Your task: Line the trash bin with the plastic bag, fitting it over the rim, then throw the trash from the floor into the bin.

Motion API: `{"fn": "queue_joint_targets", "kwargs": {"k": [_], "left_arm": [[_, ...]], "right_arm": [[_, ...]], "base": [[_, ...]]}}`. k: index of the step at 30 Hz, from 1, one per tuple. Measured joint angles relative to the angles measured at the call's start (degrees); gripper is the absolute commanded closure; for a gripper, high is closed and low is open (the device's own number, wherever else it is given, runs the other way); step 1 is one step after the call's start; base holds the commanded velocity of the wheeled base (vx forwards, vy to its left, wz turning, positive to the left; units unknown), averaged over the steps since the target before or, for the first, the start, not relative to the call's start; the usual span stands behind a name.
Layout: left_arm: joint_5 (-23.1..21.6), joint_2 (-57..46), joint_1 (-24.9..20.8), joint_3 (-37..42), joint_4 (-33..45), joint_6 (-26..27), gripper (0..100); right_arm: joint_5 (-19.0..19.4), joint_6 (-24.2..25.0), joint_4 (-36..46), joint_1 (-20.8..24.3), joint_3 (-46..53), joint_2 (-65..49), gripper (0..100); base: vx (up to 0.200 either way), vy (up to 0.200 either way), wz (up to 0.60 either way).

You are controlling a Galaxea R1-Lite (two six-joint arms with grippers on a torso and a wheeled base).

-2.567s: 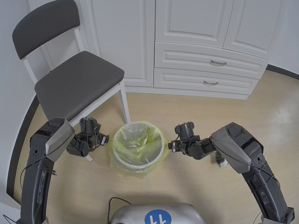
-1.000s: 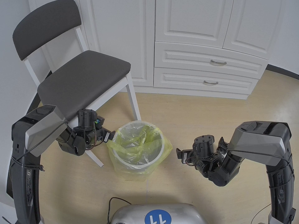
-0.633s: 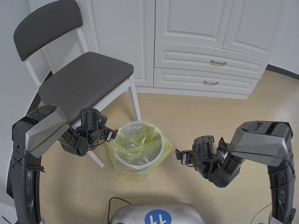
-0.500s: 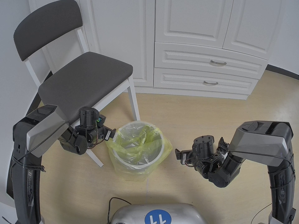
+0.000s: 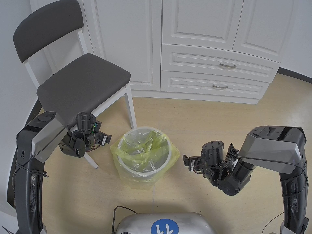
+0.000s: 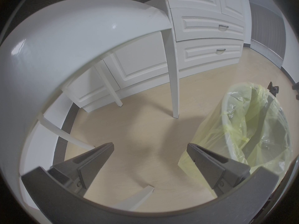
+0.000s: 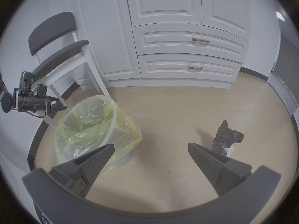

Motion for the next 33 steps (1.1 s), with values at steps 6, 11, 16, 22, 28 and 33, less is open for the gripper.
{"fn": "queue_joint_targets", "kwargs": {"k": [6, 11, 16, 22, 28, 33], "left_arm": [[-1.58, 1.74, 0.77, -0.52, -1.18, -1.17, 0], [-2.83, 3.62, -0.41, 0.30, -0.22, -1.55, 0], [-2.85, 5.44, -0.88, -0.44, -0.50, -1.56, 0], [-2.39, 5.96, -0.61, 0.02, 0.22, -1.37, 0], [-1.16, 4.44, -1.32, 3.47, 2.22, 1.01, 0], [-0.85, 1.88, -1.49, 7.98, 6.19, 6.28, 0]], "right_arm": [[0.05, -0.02, 0.00, -0.13, -0.05, -0.17, 0], [0.13, -0.06, 0.06, -0.07, 0.04, -0.24, 0], [0.11, -0.09, 0.06, 0.00, 0.13, -0.27, 0], [0.11, -0.09, 0.06, 0.06, 0.15, -0.28, 0], [0.11, -0.11, 0.01, 0.11, 0.22, -0.35, 0], [0.09, -0.20, 0.01, 0.20, 0.28, -0.44, 0]], "base": [[0.000, 0.000, 0.00], [0.000, 0.000, 0.00], [0.000, 0.000, 0.00], [0.000, 0.000, 0.00], [0.000, 0.000, 0.00], [0.000, 0.000, 0.00]]}}
